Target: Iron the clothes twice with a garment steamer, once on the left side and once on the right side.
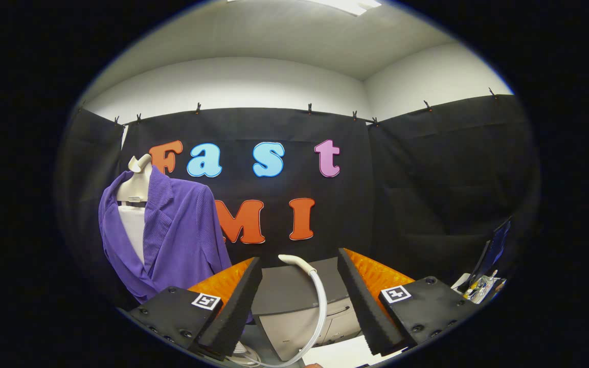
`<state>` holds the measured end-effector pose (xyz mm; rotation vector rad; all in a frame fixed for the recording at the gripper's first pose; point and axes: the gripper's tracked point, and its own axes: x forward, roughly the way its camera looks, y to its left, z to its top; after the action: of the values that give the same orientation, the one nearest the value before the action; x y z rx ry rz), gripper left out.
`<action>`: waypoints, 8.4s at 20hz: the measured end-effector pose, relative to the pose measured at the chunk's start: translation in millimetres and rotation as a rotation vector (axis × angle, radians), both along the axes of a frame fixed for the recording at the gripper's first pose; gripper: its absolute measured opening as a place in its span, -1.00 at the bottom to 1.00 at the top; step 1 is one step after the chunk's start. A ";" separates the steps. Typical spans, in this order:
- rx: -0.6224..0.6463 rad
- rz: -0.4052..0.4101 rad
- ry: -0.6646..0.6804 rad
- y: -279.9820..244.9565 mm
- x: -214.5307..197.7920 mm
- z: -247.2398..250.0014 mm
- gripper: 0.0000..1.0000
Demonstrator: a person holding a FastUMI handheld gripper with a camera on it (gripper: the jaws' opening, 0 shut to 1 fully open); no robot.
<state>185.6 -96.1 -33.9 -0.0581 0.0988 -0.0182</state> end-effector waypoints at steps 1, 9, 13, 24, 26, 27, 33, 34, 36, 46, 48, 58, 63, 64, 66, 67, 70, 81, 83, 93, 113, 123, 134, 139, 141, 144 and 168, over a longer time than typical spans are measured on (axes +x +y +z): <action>-0.003 0.006 0.006 -3.4 10.4 -2.3 0.97; 0.043 0.054 0.104 -41.2 83.9 -58.7 0.98; 0.068 0.062 0.164 -69.3 130.7 -93.5 0.98; 0.064 0.053 0.369 -82.3 296.4 -194.0 0.98; 0.070 0.077 0.409 -66.8 317.6 -213.2 0.98; 0.070 0.084 0.424 -59.1 328.1 -221.8 0.98; 0.040 0.100 0.583 -32.5 381.6 -294.1 0.98; 0.035 0.102 0.603 -27.0 390.5 -305.2 0.98; -0.017 0.071 0.599 -30.4 405.9 -312.8 0.99; -0.067 0.038 0.707 -40.3 444.8 -352.2 1.00; -0.078 0.048 0.730 -39.3 445.4 -358.4 1.00; 0.016 -0.032 0.716 -60.9 430.9 -339.6 -0.14; 0.173 -0.009 0.507 -46.9 373.5 -276.2 -0.15; 0.186 -0.005 0.467 -45.9 354.2 -264.5 -0.15; 0.186 -0.004 0.388 -44.9 317.0 -239.7 -0.16; 0.184 -0.010 0.353 -43.6 295.8 -228.4 -0.16; 0.149 -0.050 0.292 -39.1 231.4 -203.1 -0.17; 0.165 -0.089 -0.001 84.9 8.0 -115.0 -0.17; 0.144 -0.058 -0.019 127.3 -21.2 -116.4 -0.17; 0.069 -0.028 0.058 242.6 -23.7 -189.2 -0.17; 0.003 -0.073 0.374 245.7 -92.0 -350.3 -0.17; 0.013 -0.063 0.530 240.4 -118.9 -421.6 -0.17; -0.005 -0.079 0.684 224.8 -152.9 -504.3 -0.17; 0.008 -0.101 0.683 221.7 -157.4 -486.0 -0.17; 0.012 -0.100 0.625 219.9 -150.6 -450.3 -0.16; 0.012 -0.087 0.518 225.3 -136.6 -386.0 -0.17; -0.067 0.215 0.071 429.4 -92.5 -187.0 -0.18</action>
<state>93.1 333.2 -220.9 -0.1360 0.1629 0.1958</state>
